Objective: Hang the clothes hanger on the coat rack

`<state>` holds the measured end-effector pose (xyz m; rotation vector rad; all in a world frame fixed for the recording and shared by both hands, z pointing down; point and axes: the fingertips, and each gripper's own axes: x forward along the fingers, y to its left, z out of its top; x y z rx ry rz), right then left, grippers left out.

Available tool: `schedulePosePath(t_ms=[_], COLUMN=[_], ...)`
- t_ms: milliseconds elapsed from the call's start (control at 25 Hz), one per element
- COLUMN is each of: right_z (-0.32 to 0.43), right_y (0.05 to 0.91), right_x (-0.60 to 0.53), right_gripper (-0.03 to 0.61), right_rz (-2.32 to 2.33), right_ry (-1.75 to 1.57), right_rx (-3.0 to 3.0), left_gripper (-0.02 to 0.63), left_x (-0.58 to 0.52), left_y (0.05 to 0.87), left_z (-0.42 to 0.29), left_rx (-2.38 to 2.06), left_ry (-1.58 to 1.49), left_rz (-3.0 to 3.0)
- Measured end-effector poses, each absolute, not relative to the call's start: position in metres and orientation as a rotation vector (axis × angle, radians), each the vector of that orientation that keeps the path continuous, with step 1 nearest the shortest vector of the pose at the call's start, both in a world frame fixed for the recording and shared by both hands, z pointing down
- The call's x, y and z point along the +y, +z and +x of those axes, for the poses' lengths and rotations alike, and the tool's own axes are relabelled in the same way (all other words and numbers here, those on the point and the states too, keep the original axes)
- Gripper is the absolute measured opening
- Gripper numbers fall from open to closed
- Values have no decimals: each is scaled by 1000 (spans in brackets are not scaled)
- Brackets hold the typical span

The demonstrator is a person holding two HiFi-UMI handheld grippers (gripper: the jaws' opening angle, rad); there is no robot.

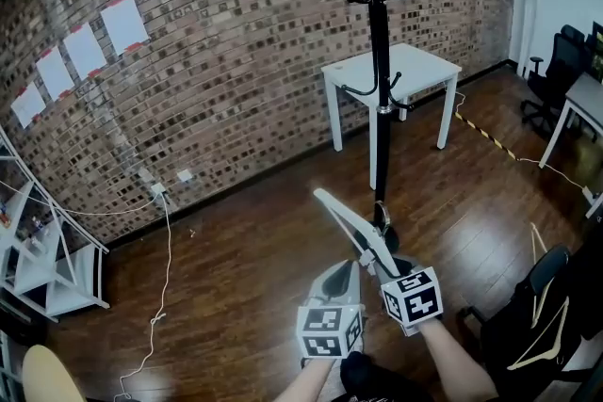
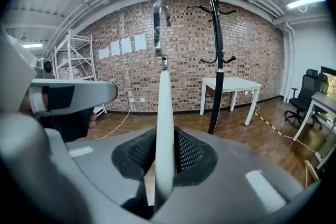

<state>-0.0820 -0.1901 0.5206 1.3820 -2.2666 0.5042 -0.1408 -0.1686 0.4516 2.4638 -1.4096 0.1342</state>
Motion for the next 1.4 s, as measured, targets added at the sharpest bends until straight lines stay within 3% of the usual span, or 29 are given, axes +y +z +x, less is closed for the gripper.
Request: schedulePosePath(t_ms=[400, 1400], right_z=[-100, -92], right_y=[521, 514], right_x=[-324, -531], right_gripper=[64, 64], right_rz=[1463, 1764], right_ry=[586, 664], right_rx=[-2237, -2043], left_gripper=[3, 3], left_x=[-303, -536], left_y=[452, 461], left_z=[-152, -144], left_rx=[-1347, -999], left_ry=[236, 290], left_rz=[2529, 2688])
